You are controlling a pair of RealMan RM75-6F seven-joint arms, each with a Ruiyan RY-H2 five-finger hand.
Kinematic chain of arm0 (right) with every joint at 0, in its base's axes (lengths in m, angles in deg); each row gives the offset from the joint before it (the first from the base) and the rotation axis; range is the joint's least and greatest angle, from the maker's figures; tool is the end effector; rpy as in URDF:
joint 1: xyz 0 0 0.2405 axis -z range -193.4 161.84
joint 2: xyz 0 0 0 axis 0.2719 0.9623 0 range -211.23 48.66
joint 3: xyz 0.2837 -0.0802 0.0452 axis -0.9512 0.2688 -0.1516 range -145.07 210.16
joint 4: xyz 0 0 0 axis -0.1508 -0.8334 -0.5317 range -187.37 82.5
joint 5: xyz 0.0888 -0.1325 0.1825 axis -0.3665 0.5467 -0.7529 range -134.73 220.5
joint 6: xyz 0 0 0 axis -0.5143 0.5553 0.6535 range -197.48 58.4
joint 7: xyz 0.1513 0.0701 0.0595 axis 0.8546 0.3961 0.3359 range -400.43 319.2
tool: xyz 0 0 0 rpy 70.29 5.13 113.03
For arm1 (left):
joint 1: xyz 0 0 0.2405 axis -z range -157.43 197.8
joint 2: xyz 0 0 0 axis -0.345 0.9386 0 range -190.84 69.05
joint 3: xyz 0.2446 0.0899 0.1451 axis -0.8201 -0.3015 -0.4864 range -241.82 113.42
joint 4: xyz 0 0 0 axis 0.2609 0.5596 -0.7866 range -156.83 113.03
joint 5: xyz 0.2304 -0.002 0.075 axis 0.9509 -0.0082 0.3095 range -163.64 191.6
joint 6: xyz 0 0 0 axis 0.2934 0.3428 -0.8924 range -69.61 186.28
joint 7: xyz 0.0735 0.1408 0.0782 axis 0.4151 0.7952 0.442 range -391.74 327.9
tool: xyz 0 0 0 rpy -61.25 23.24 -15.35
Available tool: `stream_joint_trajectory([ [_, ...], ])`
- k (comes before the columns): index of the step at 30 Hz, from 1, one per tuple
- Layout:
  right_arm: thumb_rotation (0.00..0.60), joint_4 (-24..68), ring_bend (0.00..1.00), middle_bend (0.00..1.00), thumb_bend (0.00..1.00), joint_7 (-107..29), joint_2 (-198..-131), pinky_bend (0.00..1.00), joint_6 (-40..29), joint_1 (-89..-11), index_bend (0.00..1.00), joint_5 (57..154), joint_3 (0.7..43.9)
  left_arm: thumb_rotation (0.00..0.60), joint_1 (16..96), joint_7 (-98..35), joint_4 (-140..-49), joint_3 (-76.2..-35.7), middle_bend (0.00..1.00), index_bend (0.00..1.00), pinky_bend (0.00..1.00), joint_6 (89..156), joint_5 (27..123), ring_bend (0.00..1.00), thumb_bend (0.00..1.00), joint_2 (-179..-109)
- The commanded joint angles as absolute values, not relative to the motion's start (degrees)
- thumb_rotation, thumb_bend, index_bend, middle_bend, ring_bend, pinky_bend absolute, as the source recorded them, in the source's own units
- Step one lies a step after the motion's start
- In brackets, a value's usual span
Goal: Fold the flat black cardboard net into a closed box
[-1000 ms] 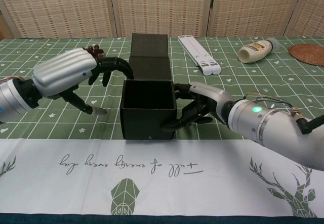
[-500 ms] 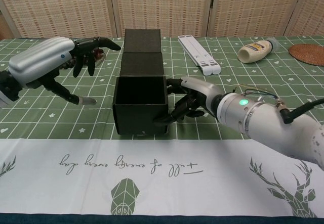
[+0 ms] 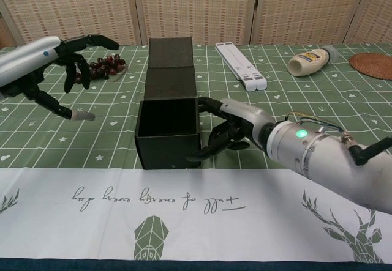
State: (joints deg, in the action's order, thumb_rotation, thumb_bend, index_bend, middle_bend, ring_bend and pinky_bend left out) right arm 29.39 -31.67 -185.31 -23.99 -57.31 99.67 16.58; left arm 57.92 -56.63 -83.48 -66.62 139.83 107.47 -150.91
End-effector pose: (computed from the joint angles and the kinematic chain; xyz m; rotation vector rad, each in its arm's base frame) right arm -0.1162 -0.3683 -0.1619 1.5917 -1.8877 1.2052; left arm -0.2288 0.3850 -0.0080 -1.8664 -0.8546 -1.4702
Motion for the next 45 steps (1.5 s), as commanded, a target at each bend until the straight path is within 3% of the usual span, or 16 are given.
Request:
stream_joint_trajectory([
  [1, 0.600, 33.6, 0.59, 0.00, 0.02, -32.6, -182.2, 1.00, -22.3, -55.3, 0.00, 99.8, 17.9, 0.600, 57.5, -58.8, -86.5, -65.9, 0.14, 0.12, 0.62, 138.1, 106.4, 0.50, 0.07, -150.0],
  [9, 0.600, 44.8, 0.57, 0.00, 0.00, -31.0, -173.3, 1.00, -16.7, -51.2, 0.00, 103.8, 16.2, 0.600, 57.6, -65.7, -96.9, -65.2, 0.06, 0.01, 0.64, 130.5, 102.5, 0.51, 0.07, -145.2],
  [16, 0.600, 51.8, 0.57, 0.00, 0.00, -30.2, -164.0, 1.00, -13.0, -49.5, 0.00, 106.2, 12.0, 0.600, 59.0, -73.3, -103.1, -64.8, 0.00, 0.00, 0.69, 119.2, 97.0, 0.51, 0.07, -141.1],
  [23, 0.600, 54.2, 0.57, 0.00, 0.00, -28.7, -160.1, 1.00, -11.2, -48.5, 0.00, 106.2, 10.5, 0.600, 59.7, -78.8, -100.1, -64.0, 0.00, 0.00, 0.71, 112.8, 95.1, 0.51, 0.07, -143.7],
  [45, 0.600, 52.7, 0.57, 0.00, 0.01, -24.3, -158.9, 1.00, -9.8, -47.0, 0.00, 108.1, 12.8, 0.600, 63.2, -88.9, -90.5, -61.6, 0.00, 0.00, 0.77, 105.0, 97.2, 0.53, 0.07, -152.5],
])
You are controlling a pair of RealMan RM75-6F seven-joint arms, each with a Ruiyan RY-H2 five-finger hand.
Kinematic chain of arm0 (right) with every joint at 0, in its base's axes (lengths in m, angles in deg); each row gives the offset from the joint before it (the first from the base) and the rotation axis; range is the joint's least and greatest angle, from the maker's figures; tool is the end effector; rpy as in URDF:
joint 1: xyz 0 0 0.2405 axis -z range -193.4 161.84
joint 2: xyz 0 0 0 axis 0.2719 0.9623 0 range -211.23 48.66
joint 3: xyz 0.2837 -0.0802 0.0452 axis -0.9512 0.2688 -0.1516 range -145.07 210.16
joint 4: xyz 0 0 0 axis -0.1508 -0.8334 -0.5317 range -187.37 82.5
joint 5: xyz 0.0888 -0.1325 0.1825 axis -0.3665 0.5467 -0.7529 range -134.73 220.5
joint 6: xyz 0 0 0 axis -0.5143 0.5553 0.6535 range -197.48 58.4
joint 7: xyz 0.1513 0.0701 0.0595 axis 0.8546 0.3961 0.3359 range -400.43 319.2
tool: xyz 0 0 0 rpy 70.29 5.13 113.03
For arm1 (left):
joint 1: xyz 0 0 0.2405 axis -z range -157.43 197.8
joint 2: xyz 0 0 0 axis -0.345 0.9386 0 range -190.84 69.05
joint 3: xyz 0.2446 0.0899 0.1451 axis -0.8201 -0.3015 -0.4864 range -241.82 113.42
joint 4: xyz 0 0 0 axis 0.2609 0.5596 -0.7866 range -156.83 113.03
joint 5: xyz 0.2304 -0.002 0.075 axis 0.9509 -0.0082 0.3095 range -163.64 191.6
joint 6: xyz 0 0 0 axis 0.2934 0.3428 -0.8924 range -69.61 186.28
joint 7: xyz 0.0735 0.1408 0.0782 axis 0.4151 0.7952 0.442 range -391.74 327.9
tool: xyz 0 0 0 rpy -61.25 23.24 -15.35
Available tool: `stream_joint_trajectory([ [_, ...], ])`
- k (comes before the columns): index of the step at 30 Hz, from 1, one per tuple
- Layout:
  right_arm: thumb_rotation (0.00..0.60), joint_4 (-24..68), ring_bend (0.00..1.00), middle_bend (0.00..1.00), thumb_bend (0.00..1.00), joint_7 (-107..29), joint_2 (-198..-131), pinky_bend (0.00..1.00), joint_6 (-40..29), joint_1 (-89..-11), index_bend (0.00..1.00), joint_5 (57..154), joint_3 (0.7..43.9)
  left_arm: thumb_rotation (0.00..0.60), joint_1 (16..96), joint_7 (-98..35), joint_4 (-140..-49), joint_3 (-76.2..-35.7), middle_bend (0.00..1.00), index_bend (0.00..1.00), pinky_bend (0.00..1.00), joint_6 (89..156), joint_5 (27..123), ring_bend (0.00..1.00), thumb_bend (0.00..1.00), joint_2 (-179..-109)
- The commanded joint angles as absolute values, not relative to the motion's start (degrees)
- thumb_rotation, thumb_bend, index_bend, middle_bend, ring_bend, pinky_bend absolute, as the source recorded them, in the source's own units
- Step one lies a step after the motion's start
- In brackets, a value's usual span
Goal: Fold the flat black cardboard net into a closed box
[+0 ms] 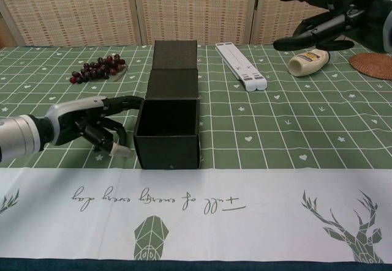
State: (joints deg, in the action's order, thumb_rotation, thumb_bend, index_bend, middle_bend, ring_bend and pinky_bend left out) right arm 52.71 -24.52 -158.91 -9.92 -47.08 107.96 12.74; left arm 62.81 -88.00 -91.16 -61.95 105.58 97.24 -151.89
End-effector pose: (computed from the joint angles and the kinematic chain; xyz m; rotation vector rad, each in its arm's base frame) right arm -0.1508 -0.3779 0.0350 1.3503 -1.6442 1.5319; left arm -0.2239 0.3992 -0.0954 -1.6100 -1.9864 -1.2463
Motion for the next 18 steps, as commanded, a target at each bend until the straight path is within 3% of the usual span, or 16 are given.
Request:
stream_joint_trajectory([
  [1, 0.600, 52.6, 0.57, 0.00, 0.02, -24.1, -158.9, 1.00, -9.7, -47.0, 0.00, 108.1, 12.9, 0.600, 63.4, -89.3, -90.3, -61.5, 0.00, 0.00, 0.77, 104.8, 97.3, 0.53, 0.07, -152.6],
  [14, 0.600, 51.2, 0.57, 0.00, 0.04, -22.7, -158.8, 1.00, -9.7, -46.6, 0.00, 108.1, 13.7, 0.600, 63.9, -91.3, -87.9, -60.6, 0.01, 0.01, 0.77, 104.4, 97.3, 0.59, 0.07, -155.6],
  [18, 0.600, 50.1, 0.57, 0.00, 0.05, -22.3, -159.4, 1.00, -10.4, -46.8, 0.00, 107.4, 14.1, 0.600, 63.3, -90.9, -86.8, -59.7, 0.10, 0.12, 0.77, 105.0, 96.0, 0.61, 0.07, -157.1],
])
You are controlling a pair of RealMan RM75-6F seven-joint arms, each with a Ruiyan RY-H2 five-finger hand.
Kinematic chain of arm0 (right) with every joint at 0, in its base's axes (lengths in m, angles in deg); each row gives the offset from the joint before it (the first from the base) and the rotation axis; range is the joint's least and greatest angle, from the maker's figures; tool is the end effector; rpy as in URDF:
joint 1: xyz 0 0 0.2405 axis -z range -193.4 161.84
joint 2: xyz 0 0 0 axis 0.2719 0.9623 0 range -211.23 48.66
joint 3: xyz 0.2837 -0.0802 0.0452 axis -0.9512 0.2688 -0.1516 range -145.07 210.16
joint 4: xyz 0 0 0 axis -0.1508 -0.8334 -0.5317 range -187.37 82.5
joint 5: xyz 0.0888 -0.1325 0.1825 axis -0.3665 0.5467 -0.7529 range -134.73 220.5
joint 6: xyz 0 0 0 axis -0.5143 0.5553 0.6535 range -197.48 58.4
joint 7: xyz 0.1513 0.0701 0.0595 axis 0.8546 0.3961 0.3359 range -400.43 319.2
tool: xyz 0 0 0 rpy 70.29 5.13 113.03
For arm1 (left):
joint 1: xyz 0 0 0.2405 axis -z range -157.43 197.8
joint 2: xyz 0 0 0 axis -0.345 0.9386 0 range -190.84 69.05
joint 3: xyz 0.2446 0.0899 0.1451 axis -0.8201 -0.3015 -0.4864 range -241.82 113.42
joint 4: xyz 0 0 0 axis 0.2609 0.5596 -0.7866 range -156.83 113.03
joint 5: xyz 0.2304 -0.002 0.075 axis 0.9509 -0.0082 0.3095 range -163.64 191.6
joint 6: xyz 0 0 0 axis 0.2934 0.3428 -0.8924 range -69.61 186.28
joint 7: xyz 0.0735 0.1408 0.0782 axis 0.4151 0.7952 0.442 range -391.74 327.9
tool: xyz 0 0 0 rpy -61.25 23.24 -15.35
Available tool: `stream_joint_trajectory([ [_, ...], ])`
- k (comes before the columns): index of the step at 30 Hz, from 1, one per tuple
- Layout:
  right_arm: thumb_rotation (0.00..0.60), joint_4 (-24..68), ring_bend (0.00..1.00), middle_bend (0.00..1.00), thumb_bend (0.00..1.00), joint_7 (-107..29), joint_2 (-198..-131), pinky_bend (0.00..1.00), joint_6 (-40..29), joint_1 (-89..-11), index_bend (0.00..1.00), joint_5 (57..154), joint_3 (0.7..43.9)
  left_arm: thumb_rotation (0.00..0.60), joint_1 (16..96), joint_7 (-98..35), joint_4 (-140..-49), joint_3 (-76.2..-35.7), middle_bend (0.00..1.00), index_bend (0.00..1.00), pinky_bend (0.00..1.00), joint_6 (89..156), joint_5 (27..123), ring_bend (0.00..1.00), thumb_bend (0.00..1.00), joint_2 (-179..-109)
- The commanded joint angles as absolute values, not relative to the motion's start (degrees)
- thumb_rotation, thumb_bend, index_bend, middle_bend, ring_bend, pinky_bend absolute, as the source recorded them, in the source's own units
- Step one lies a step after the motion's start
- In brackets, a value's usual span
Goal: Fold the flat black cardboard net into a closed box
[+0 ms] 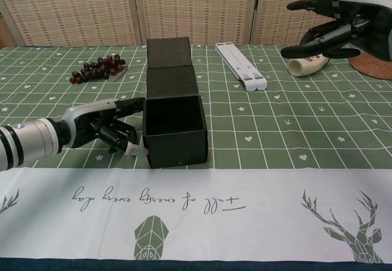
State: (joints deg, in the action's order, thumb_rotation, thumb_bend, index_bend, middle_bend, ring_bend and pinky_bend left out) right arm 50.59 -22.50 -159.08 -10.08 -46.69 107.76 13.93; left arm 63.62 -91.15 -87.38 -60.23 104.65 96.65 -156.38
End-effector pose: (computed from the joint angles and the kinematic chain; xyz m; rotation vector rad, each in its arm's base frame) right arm -0.1676 -0.3788 0.0306 1.3224 -1.6671 1.5031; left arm -0.2112 0.4054 -0.1178 -1.5491 -2.0584 -1.2905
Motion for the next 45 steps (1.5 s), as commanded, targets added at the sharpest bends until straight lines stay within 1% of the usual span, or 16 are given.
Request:
stream_joint_trajectory([
  [1, 0.600, 49.9, 0.57, 0.00, 0.05, -22.1, -159.6, 1.00, -10.6, -46.8, 0.00, 107.2, 14.2, 0.600, 63.1, -90.5, -86.5, -59.6, 0.12, 0.14, 0.77, 105.3, 95.8, 0.61, 0.07, -157.5],
  [6, 0.600, 49.0, 0.57, 0.00, 0.05, -21.9, -160.0, 1.00, -11.1, -47.0, 0.00, 106.8, 14.5, 0.600, 62.5, -90.0, -85.9, -58.8, 0.22, 0.24, 0.77, 106.2, 95.1, 0.63, 0.07, -158.6],
  [9, 0.600, 48.5, 0.57, 0.00, 0.06, -21.9, -160.3, 1.00, -11.4, -47.0, 0.00, 106.5, 14.7, 0.600, 62.4, -91.1, -85.8, -58.9, 0.26, 0.28, 0.77, 106.0, 95.5, 0.64, 0.08, -158.5],
  [13, 0.600, 47.7, 0.57, 0.00, 0.09, -22.2, -160.9, 1.00, -12.2, -47.2, 0.00, 105.1, 14.9, 0.600, 62.5, -93.3, -85.5, -59.2, 0.29, 0.31, 0.77, 106.1, 96.7, 0.64, 0.12, -157.9],
  [19, 0.600, 45.9, 0.57, 0.01, 0.12, -23.3, -162.2, 1.00, -14.2, -48.5, 0.00, 101.9, 14.6, 0.600, 62.5, -97.4, -85.8, -60.4, 0.30, 0.31, 0.78, 107.8, 100.0, 0.64, 0.13, -155.8],
  [28, 0.600, 41.0, 0.57, 0.03, 0.15, -26.2, -166.3, 1.00, -17.6, -52.6, 0.00, 95.8, 12.6, 0.600, 62.7, -102.2, -88.0, -63.2, 0.30, 0.31, 0.78, 112.9, 105.9, 0.64, 0.13, -151.0],
  [37, 0.600, 34.6, 0.57, 0.05, 0.16, -29.8, -172.7, 1.00, -19.2, -58.0, 0.00, 91.9, 10.4, 0.600, 63.3, -101.4, -94.1, -65.1, 0.30, 0.31, 0.78, 115.9, 108.7, 0.64, 0.13, -146.5],
  [45, 0.600, 30.0, 0.57, 0.05, 0.16, -30.6, -178.5, 1.00, -20.8, -62.4, 0.00, 90.6, 8.4, 0.600, 64.2, -98.9, -98.8, -66.2, 0.30, 0.31, 0.77, 116.3, 109.9, 0.64, 0.13, -144.3],
])
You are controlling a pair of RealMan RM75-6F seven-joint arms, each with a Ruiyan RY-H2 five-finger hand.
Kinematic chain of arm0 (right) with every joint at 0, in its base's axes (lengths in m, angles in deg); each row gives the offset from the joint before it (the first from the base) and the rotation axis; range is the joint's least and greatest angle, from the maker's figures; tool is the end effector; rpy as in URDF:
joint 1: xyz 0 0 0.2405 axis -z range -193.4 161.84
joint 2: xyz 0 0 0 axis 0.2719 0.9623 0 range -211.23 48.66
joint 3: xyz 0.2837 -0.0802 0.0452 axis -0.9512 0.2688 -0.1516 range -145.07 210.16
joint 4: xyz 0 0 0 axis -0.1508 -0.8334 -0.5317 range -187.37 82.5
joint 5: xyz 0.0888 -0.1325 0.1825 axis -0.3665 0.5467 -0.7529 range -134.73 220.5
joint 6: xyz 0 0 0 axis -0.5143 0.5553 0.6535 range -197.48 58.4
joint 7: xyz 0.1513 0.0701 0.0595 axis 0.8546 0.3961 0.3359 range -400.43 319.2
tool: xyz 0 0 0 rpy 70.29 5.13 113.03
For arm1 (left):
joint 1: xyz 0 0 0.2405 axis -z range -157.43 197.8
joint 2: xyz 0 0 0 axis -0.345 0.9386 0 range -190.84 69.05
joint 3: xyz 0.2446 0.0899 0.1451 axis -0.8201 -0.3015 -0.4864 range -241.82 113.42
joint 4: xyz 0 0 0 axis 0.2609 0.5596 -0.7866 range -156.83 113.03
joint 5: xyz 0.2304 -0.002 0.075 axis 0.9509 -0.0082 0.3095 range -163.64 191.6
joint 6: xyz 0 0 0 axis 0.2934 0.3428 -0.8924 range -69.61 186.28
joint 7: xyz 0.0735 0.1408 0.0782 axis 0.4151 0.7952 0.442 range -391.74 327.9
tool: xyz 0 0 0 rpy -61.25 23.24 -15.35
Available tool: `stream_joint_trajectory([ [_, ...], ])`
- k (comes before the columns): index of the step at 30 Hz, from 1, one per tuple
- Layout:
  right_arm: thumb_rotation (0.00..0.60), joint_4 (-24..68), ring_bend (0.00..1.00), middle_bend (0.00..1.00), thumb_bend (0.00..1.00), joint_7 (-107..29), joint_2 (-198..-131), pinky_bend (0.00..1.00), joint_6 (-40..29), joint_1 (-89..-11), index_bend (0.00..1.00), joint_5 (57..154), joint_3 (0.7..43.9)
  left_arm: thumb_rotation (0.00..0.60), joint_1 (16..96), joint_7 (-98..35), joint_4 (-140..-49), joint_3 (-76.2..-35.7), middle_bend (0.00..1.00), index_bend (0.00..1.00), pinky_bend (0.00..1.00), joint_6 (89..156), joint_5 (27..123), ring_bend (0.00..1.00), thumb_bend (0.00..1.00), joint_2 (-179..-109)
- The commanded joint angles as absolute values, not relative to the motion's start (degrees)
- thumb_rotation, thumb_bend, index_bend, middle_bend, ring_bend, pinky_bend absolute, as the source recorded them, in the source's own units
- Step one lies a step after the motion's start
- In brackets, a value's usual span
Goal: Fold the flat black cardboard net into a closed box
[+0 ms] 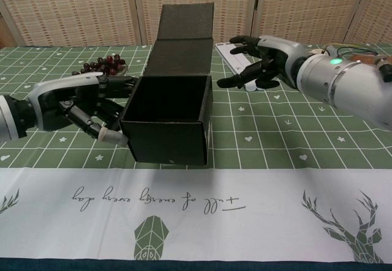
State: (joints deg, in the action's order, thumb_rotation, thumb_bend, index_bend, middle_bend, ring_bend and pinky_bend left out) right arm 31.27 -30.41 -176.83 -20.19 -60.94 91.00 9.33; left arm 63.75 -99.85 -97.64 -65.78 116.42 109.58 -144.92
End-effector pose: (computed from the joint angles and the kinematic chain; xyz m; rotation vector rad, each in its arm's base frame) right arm -0.1186 -0.4429 -0.0778 1.3405 -1.8107 1.3518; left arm -0.1927 0.3770 -0.0527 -1.7727 -2.0273 -1.4507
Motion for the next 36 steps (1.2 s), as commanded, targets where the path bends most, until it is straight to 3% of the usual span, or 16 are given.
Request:
stream_joint_trajectory([
  [1, 0.600, 29.6, 0.57, 0.05, 0.16, -30.6, -179.1, 1.00, -20.8, -62.8, 0.00, 90.6, 8.1, 0.600, 64.4, -98.7, -99.2, -66.3, 0.30, 0.31, 0.77, 116.1, 109.9, 0.64, 0.13, -144.2],
  [7, 0.600, 27.6, 0.58, 0.06, 0.16, -28.8, -182.5, 1.00, -20.3, -64.8, 0.00, 91.4, 5.7, 0.600, 65.5, -96.9, -100.3, -66.6, 0.30, 0.31, 0.77, 114.6, 109.4, 0.64, 0.13, -144.2],
  [16, 0.600, 28.8, 0.59, 0.10, 0.02, -24.2, -183.2, 1.00, -19.7, -64.7, 0.00, 94.3, 3.5, 0.600, 66.9, -95.1, -99.6, -66.5, 0.30, 0.31, 0.77, 111.9, 107.7, 0.64, 0.13, -145.1],
  [23, 0.600, 34.2, 0.60, 0.14, 0.00, -22.3, -179.4, 1.00, -23.9, -64.2, 0.00, 94.8, 3.7, 0.600, 67.7, -92.8, -98.7, -65.0, 0.30, 0.31, 0.77, 108.4, 103.5, 0.64, 0.13, -146.4],
  [36, 0.600, 40.4, 0.66, 0.31, 0.00, -26.8, -169.5, 1.00, -34.5, -67.4, 0.00, 93.3, 7.4, 0.600, 66.2, -82.2, -97.9, -59.9, 0.30, 0.31, 0.78, 104.5, 91.2, 0.64, 0.13, -149.7],
])
